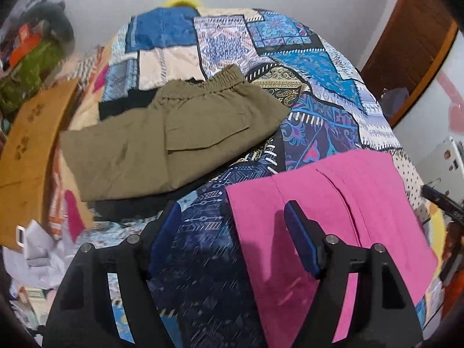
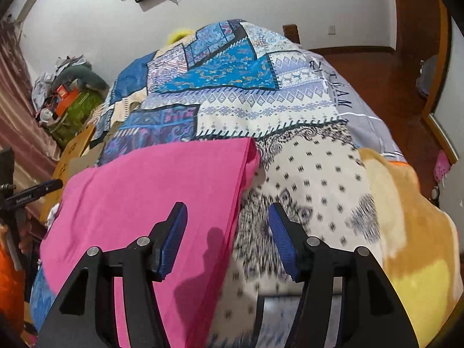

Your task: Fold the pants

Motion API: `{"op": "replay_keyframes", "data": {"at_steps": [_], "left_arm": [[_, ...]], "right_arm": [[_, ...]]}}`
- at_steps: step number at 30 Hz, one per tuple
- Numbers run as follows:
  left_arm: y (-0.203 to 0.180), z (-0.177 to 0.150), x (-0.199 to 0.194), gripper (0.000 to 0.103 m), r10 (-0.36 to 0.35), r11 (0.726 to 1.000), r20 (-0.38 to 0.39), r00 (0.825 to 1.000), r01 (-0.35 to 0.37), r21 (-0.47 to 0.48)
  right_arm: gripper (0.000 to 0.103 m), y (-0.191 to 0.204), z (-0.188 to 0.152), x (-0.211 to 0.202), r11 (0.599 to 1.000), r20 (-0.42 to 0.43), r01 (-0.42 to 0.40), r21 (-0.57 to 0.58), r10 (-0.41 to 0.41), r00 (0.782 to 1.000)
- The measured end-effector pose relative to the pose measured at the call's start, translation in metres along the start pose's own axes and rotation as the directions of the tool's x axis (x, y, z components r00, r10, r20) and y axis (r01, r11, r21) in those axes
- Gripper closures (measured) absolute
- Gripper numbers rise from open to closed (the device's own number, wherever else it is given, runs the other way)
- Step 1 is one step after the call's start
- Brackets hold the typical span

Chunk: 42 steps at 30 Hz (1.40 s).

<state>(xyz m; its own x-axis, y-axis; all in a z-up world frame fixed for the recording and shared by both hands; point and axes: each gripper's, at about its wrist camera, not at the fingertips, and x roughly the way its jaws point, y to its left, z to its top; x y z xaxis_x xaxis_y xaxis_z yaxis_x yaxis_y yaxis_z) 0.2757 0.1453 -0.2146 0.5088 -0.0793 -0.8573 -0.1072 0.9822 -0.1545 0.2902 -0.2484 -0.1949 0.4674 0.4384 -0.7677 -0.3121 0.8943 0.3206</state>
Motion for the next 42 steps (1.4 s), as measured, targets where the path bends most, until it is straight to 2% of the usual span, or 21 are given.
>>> {"op": "replay_keyframes", "data": {"at_steps": [6, 10, 12, 13, 14, 17, 20, 21, 22, 26, 30, 32, 33, 35, 37, 39, 42], "left_arm": [[-0.001, -0.002, 0.031, 0.031, -0.091, 0.995, -0.096, 0.991, 0.088, -0.035], [-0.006, -0.006, 0.033, 0.05, -0.158, 0.987, -0.09, 0.983, 0.156, -0.031], [-0.008, -0.006, 0.031, 0.056, -0.158, 0.987, -0.083, 0.984, 0.157, -0.021], [-0.009, -0.007, 0.03, 0.061, -0.158, 0.987, -0.076, 0.984, 0.157, -0.016], [-0.01, -0.007, 0.029, 0.065, -0.148, 0.989, -0.069, 0.987, 0.148, -0.01], [-0.015, -0.009, 0.024, 0.073, -0.096, 0.995, -0.035, 0.995, 0.097, 0.024], [-0.019, -0.015, 0.025, 0.076, -0.046, 0.998, -0.014, 0.999, 0.046, 0.032], [-0.02, -0.017, 0.026, 0.083, 0.003, 0.999, -0.009, 1.0, -0.003, 0.036], [-0.02, -0.019, 0.032, 0.092, 0.088, 0.995, -0.025, 0.996, -0.087, 0.048], [-0.013, -0.021, 0.033, 0.092, 0.057, 0.998, -0.047, 0.997, -0.055, 0.041], [-0.015, -0.019, 0.018, 0.09, 0.074, 0.994, -0.034, 0.997, -0.071, 0.08], [-0.019, -0.018, 0.007, 0.085, 0.094, 0.989, -0.015, 0.995, -0.091, 0.115], [-0.021, -0.016, 0.002, 0.082, 0.1, 0.987, -0.003, 0.995, -0.099, 0.129], [-0.027, -0.013, -0.009, 0.065, 0.096, 0.984, 0.025, 0.995, -0.098, 0.149], [-0.034, -0.008, -0.022, 0.055, 0.078, 0.981, 0.067, 0.995, -0.089, 0.17], [-0.044, -0.002, -0.032, 0.05, 0.048, 0.98, 0.096, 0.994, -0.065, 0.187], [-0.057, 0.01, -0.038, 0.037, -0.003, 0.981, 0.108, 0.994, -0.018, 0.194]], "right_arm": [[0.049, -0.014, 0.027, 0.046, 0.999, -0.044, -0.013, 0.034, 0.015, 0.999], [0.05, -0.022, 0.036, 0.072, 0.998, -0.073, -0.034, 0.062, 0.038, 0.997], [0.059, -0.025, 0.037, 0.082, 0.995, -0.08, -0.049, 0.083, 0.056, 0.995], [0.068, -0.026, 0.038, 0.086, 0.995, -0.089, -0.055, 0.089, 0.063, 0.994], [0.077, -0.026, 0.038, 0.091, 0.994, -0.103, -0.065, 0.091, 0.074, 0.992], [0.091, -0.022, 0.036, 0.096, 0.998, -0.114, -0.049, 0.04, 0.053, 0.992], [0.093, -0.016, 0.033, 0.097, 1.0, -0.119, -0.018, -0.016, 0.016, 0.993], [0.093, -0.014, 0.033, 0.097, 0.999, -0.12, -0.005, -0.034, 0.0, 0.993], [0.093, -0.011, 0.032, 0.097, 0.998, -0.118, 0.019, -0.061, -0.026, 0.993], [0.093, -0.006, 0.033, 0.095, 0.992, -0.12, 0.072, -0.103, -0.084, 0.989], [0.09, -0.001, 0.036, 0.083, 0.977, -0.111, 0.15, -0.154, -0.168, 0.98], [0.086, 0.005, 0.038, 0.068, 0.969, -0.093, 0.177, -0.174, -0.195, 0.976], [0.084, 0.008, 0.039, 0.058, 0.968, -0.077, 0.176, -0.181, -0.192, 0.978], [0.07, 0.016, 0.042, 0.042, 0.969, -0.039, 0.161, -0.188, -0.171, 0.985], [0.061, 0.027, 0.044, 0.02, 0.972, 0.005, 0.13, -0.195, -0.132, 0.991], [0.056, 0.043, 0.047, 0.006, 0.973, 0.028, 0.083, -0.214, -0.079, 0.997], [0.043, 0.074, 0.051, -0.002, 0.968, 0.034, 0.024, -0.251, -0.016, 0.999]]}}
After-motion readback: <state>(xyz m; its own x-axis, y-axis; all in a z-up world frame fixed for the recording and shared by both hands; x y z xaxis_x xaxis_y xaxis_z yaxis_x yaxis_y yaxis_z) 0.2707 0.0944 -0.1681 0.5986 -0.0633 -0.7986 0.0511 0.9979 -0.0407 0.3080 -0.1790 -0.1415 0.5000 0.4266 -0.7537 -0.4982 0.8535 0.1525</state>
